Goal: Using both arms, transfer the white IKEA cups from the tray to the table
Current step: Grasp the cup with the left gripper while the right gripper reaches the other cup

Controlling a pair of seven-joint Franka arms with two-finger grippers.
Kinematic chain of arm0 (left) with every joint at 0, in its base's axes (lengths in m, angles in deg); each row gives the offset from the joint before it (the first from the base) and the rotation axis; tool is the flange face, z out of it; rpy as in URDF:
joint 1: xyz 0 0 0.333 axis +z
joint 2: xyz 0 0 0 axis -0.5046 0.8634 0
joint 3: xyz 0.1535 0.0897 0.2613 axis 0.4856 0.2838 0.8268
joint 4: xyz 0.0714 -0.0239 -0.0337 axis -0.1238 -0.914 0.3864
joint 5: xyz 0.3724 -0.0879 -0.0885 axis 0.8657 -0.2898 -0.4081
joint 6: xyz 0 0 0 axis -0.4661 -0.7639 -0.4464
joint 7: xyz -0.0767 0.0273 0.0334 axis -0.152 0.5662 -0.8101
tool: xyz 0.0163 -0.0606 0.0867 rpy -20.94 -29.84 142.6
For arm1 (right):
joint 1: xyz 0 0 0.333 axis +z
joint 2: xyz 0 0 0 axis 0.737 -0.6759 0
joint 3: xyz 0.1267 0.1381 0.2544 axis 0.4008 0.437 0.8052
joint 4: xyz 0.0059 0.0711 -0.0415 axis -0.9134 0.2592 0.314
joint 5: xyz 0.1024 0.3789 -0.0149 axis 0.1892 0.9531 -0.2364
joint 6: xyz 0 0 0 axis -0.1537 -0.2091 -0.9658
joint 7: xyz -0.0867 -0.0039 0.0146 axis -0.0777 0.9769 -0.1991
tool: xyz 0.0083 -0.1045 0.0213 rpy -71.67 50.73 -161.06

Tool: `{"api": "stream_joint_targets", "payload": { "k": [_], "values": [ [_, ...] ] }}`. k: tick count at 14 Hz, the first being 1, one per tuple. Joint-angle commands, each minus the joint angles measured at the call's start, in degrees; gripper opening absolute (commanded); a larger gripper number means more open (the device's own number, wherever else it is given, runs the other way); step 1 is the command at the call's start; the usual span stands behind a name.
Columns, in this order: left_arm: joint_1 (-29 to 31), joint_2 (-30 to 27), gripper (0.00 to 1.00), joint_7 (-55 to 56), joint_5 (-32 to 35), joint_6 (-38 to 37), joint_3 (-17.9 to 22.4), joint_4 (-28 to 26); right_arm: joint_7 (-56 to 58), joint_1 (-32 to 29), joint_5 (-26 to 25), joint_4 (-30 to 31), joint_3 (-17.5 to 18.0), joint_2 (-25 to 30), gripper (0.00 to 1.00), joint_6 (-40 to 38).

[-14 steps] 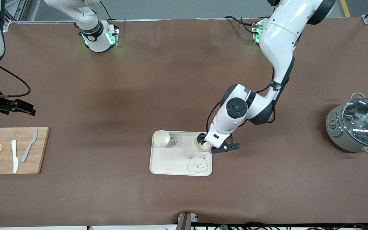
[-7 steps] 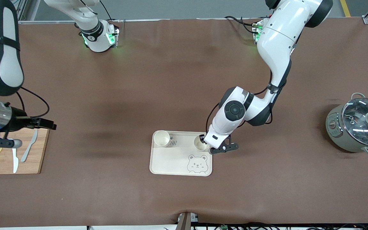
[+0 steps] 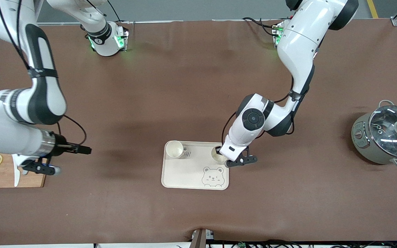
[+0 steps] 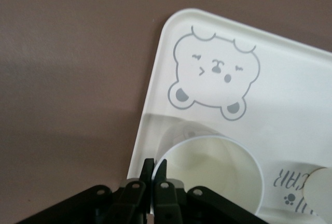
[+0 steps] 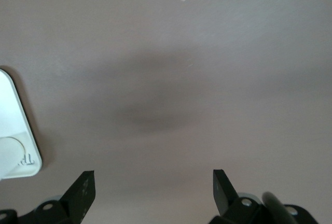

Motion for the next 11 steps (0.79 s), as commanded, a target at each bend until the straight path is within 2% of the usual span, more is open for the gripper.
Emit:
{"api": "stream_joint_targets", "payload": {
  "k": [1,3,6,11],
  "values": [
    [0.28,-4.86,0.00,-0.63,3.50,-5.78,0.41,0.01,-6.21,4.01,0.91,-2.21,-0.38,-3.71,1.00,2.19],
    [1.59,-8.03,0.00,-0.89,3.68,-6.50,0.50,-0.08,-9.02,6.73,4.23,-2.30,-0.38,-4.86,1.00,6.33],
    [5.02,-12.86,0.00,-2.90,3.77,-11.94,0.32,-0.25,-12.11,11.30,11.35,-2.22,-0.38,-6.79,1.00,6.78],
    [11.00,-18.32,0.00,-11.69,2.89,-18.18,-0.21,-1.13,-20.00,18.25,12.34,-2.04,-0.38,-8.55,1.00,11.53]
  ]
}}
